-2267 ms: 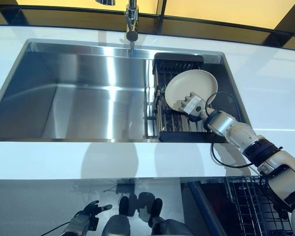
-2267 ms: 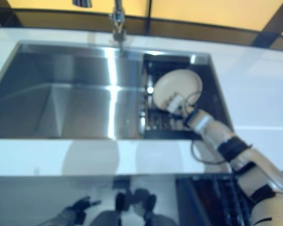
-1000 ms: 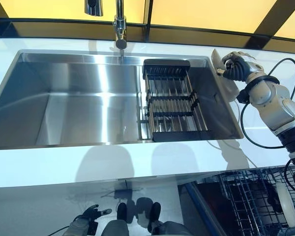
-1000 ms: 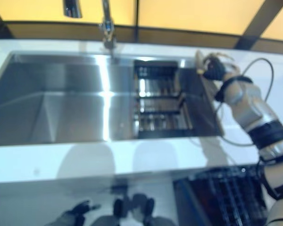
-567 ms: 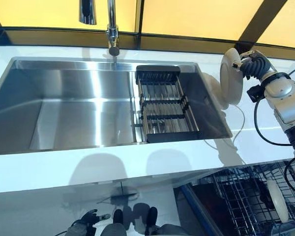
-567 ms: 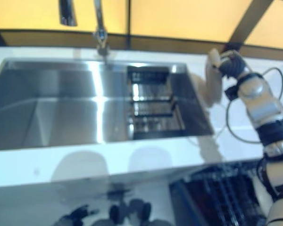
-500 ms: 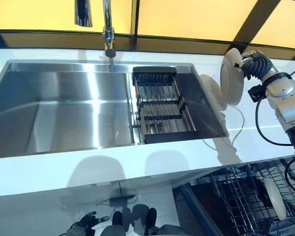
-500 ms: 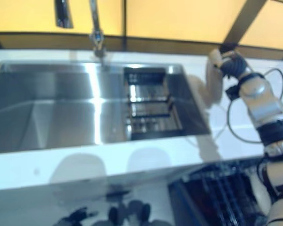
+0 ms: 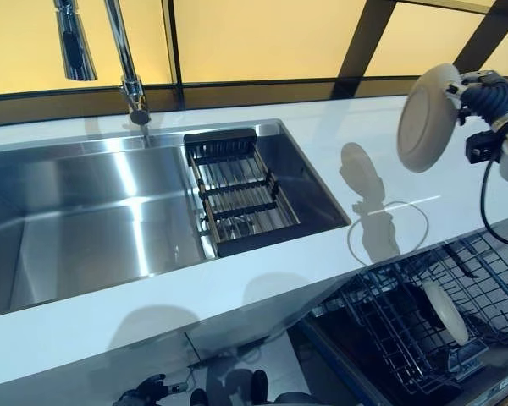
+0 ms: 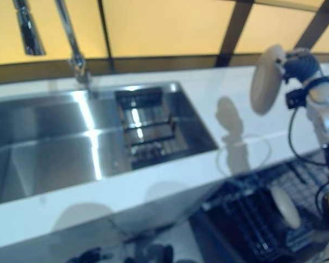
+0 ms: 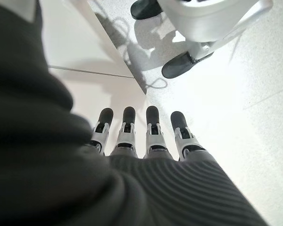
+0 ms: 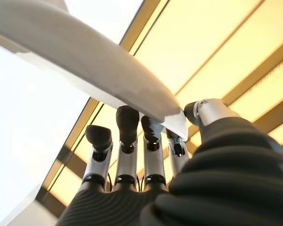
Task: Take plates into dishwasher
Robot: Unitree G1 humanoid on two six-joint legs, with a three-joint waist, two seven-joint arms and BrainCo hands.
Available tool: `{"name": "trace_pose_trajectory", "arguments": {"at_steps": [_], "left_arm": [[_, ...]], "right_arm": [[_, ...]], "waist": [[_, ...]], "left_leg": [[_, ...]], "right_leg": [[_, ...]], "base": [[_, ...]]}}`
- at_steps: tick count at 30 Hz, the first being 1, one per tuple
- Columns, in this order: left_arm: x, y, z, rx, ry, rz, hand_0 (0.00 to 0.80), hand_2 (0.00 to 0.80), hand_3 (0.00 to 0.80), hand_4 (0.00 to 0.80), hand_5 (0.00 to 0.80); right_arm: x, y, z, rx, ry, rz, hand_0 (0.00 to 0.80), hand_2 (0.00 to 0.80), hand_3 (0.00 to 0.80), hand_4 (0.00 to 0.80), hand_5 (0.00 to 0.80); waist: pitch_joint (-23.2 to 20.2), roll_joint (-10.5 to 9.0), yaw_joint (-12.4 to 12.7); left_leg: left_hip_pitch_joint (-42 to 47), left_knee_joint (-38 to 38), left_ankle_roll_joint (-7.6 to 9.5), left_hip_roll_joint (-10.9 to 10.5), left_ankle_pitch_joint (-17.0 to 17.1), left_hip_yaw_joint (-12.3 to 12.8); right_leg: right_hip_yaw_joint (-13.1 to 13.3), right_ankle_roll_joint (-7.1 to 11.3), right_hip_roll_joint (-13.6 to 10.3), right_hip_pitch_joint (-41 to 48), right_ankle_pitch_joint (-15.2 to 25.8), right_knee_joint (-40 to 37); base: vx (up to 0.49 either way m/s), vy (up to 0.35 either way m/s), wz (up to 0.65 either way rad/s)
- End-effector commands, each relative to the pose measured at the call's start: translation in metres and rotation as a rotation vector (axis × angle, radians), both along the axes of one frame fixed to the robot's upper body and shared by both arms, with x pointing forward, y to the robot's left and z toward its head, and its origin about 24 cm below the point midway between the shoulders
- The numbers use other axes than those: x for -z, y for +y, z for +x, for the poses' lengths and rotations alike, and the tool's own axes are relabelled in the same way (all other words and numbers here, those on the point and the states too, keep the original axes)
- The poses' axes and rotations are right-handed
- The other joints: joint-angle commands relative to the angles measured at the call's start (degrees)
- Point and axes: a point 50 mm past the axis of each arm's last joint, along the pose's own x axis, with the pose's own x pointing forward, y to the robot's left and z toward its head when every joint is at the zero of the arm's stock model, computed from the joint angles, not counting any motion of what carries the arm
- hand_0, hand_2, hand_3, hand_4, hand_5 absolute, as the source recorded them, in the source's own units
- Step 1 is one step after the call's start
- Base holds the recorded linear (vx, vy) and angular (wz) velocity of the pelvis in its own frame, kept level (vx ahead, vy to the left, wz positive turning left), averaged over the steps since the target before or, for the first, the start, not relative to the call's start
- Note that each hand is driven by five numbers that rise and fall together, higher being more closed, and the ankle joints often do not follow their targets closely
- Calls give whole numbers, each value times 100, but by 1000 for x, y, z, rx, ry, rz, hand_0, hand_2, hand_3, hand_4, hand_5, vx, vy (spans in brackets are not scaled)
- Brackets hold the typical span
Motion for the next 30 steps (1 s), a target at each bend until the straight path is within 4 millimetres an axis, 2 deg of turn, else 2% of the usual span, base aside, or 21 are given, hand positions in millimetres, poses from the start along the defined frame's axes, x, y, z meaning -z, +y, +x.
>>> {"name": "trace_pose_trajectory", "arguments": {"at_steps": [1,8,12,22,30], "left_arm": [[-1,9,1,79,49,51,0,0,0,0,0],[-2,12,1,100,58,60,0,0,0,0,0],[-2,12,3,104,58,59,0,0,0,0,0],[-4,12,9,111,51,52,0,0,0,0,0],[-6,11,19,122,26,45,0,0,0,0,0]], "right_arm": [[-36,-27,-21,52,-117,39,800,800,800,800,800],[-35,-50,-37,96,-70,32,800,800,800,800,800],[-28,-62,-46,103,-25,10,800,800,800,800,800],[-8,-71,-61,44,73,-14,800,800,800,800,800],[17,-69,-66,-46,189,-39,800,800,800,800,800]], "waist": [[-146,-163,-37],[-164,-150,-239],[-163,-103,-402],[-106,38,-756],[-27,132,-965]], "left_leg": [[218,-12,-128,227,-283,-53],[267,-12,-145,262,-309,117],[290,-12,-155,276,-315,257],[349,-12,-170,300,-349,569],[362,-10,-164,283,-369,707]], "right_leg": [[-4,672,-354,265,-129,20],[140,686,-315,197,-94,20],[219,695,-307,127,-70,20],[397,702,-299,-11,-24,20],[536,704,-295,-120,21,20]], "base": [[28,-9,-23],[11,-15,-15],[2,-5,-16],[-7,-6,-13],[-12,-4,-11]]}}
